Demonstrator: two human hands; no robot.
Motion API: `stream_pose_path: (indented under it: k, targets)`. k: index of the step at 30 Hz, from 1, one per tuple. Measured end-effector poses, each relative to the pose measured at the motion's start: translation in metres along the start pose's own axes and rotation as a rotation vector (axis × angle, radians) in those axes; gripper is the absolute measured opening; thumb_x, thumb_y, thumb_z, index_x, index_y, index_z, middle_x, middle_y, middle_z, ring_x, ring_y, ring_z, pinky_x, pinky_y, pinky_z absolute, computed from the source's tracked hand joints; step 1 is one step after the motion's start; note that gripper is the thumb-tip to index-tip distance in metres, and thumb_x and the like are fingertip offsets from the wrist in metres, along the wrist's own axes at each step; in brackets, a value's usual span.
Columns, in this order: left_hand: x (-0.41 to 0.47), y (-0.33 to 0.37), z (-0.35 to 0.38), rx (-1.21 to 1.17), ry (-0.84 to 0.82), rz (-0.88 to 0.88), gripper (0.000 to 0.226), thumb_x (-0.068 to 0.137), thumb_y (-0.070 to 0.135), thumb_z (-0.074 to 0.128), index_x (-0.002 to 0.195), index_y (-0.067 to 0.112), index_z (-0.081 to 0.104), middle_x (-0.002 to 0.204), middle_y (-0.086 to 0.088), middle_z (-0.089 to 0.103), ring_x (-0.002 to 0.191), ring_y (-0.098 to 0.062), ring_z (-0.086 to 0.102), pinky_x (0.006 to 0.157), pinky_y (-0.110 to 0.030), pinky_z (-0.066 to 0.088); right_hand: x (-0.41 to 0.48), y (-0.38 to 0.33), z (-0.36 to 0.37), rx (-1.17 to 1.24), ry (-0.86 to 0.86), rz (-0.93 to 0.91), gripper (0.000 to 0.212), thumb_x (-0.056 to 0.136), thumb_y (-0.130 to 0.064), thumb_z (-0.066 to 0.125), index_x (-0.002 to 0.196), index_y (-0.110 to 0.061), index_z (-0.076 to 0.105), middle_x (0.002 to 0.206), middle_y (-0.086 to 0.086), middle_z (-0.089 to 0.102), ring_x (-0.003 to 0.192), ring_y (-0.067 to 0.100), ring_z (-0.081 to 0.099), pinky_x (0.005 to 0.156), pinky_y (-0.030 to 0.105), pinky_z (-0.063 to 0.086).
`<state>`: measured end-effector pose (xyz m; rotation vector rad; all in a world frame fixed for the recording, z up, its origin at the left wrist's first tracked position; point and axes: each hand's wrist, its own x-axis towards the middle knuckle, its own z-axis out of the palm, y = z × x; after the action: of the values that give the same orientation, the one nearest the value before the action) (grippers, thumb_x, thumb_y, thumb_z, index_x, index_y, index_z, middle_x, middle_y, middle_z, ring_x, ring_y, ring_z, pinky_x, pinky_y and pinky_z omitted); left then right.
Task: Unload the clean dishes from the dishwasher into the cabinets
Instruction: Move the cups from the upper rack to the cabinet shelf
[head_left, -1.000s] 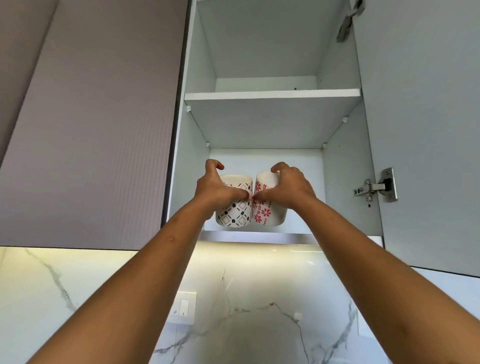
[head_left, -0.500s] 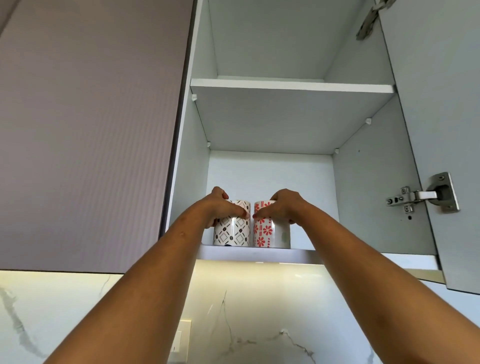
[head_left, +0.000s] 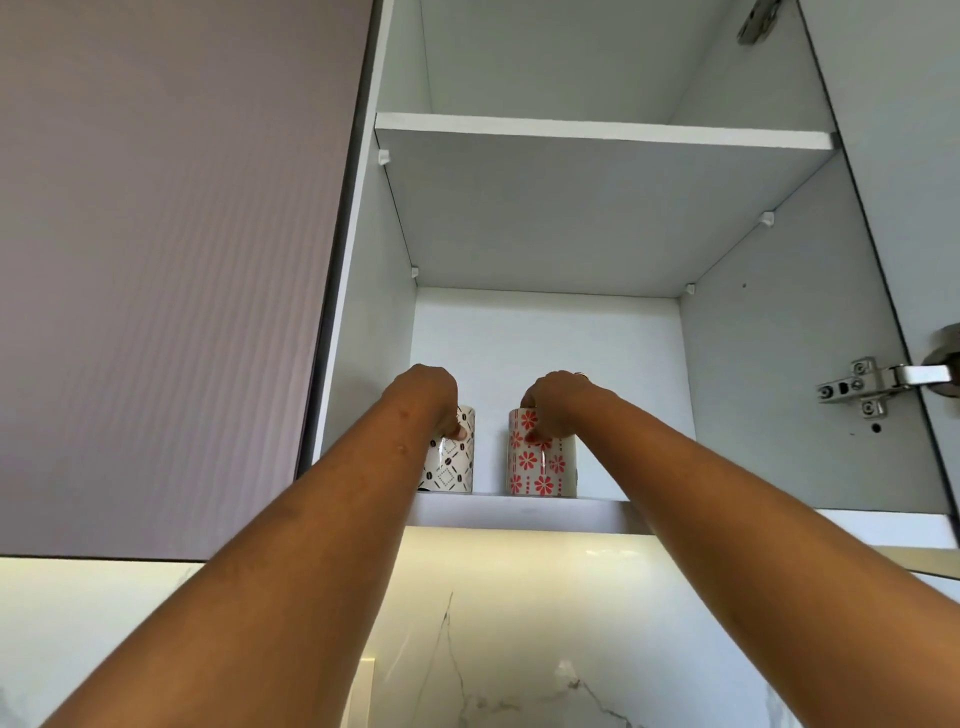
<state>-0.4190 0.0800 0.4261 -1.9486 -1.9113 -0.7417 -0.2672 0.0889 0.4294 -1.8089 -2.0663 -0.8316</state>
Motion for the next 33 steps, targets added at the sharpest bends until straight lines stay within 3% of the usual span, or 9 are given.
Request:
stream_pose_path:
  k: [5,8,11,14,17,19,21,26,33]
  targets:
    - [0.004,-0.003,0.004,0.139,0.109,0.034,0.05,0.076,0.024,0.077,0.12,0.011,0.057,0.12,-0.007,0.059,0.109,-0.025,0.058,0.079,-0.03,0.047,0.002,0.001,0.007,0.096,0.036,0.001,0.048,0.09,-0.01,0.054,0.136,-0.016,0.04,0.125,0.009,0.054,0.108,0.026,0.057,0.079,0.033,0.046]
    - [0.002,-0.004,0.006,0.102,0.172,0.087,0.044,0.08,0.005,0.069,0.119,0.005,0.048,0.119,-0.013,0.054,0.108,-0.03,0.056,0.072,-0.032,0.044,0.001,0.001,0.009,0.125,0.006,-0.005,0.048,0.091,-0.008,0.051,0.135,-0.013,0.033,0.121,0.011,0.055,0.102,0.026,0.058,0.08,0.034,0.048]
    - [0.002,-0.006,0.007,0.03,0.094,0.07,0.033,0.084,-0.001,0.062,0.117,0.001,0.054,0.109,-0.015,0.059,0.092,-0.029,0.063,0.07,-0.031,0.051,-0.002,0.0,0.009,0.121,-0.029,-0.008,0.043,0.093,-0.009,0.047,0.135,-0.015,0.036,0.125,0.01,0.055,0.103,0.025,0.058,0.08,0.034,0.047]
    - [0.0,-0.009,0.005,0.022,-0.013,0.091,0.031,0.093,0.001,0.048,0.123,-0.003,0.055,0.1,-0.019,0.059,0.072,-0.026,0.053,0.067,-0.029,0.05,-0.006,0.001,0.006,0.149,-0.029,-0.012,0.044,0.094,-0.005,0.044,0.135,-0.018,0.037,0.127,0.009,0.054,0.097,0.024,0.056,0.077,0.032,0.045]
    - [-0.005,-0.008,0.003,0.024,-0.11,0.077,0.033,0.088,-0.001,0.059,0.12,0.004,0.062,0.121,-0.015,0.062,0.094,-0.025,0.061,0.088,-0.029,0.05,-0.01,0.001,0.005,0.18,-0.037,-0.02,0.046,0.094,-0.002,0.043,0.137,-0.017,0.037,0.13,0.01,0.052,0.098,0.023,0.055,0.08,0.031,0.046]
    - [-0.009,-0.008,0.003,0.05,-0.186,0.087,0.039,0.088,0.001,0.061,0.126,0.01,0.059,0.128,-0.012,0.058,0.103,-0.024,0.058,0.08,-0.028,0.049,-0.013,0.0,0.004,0.196,-0.051,-0.03,0.048,0.094,-0.001,0.044,0.14,-0.015,0.036,0.135,0.01,0.05,0.114,0.026,0.054,0.087,0.033,0.047]
    - [-0.01,-0.009,0.004,0.06,-0.24,0.107,0.042,0.088,0.001,0.059,0.129,0.011,0.055,0.132,-0.012,0.055,0.097,-0.022,0.051,0.071,-0.027,0.046,-0.015,-0.001,0.003,0.212,-0.053,-0.031,0.05,0.094,0.0,0.043,0.141,-0.015,0.036,0.137,0.01,0.048,0.12,0.027,0.051,0.09,0.035,0.047]
    - [-0.012,-0.009,0.007,0.09,-0.267,0.148,0.057,0.089,0.004,0.059,0.141,0.021,0.042,0.148,-0.006,0.034,0.129,-0.027,0.042,0.081,-0.023,0.04,-0.021,-0.002,0.004,0.222,-0.045,-0.026,0.05,0.094,0.0,0.042,0.142,-0.014,0.035,0.138,0.011,0.047,0.121,0.028,0.051,0.092,0.035,0.046]
    - [-0.016,-0.007,0.008,0.134,-0.225,0.145,0.055,0.089,0.006,0.06,0.139,0.023,0.044,0.145,-0.006,0.037,0.126,-0.027,0.045,0.077,-0.025,0.041,-0.031,-0.003,0.003,0.173,-0.078,-0.028,0.058,0.093,0.001,0.043,0.146,-0.016,0.028,0.141,0.011,0.044,0.122,0.029,0.049,0.085,0.033,0.044]
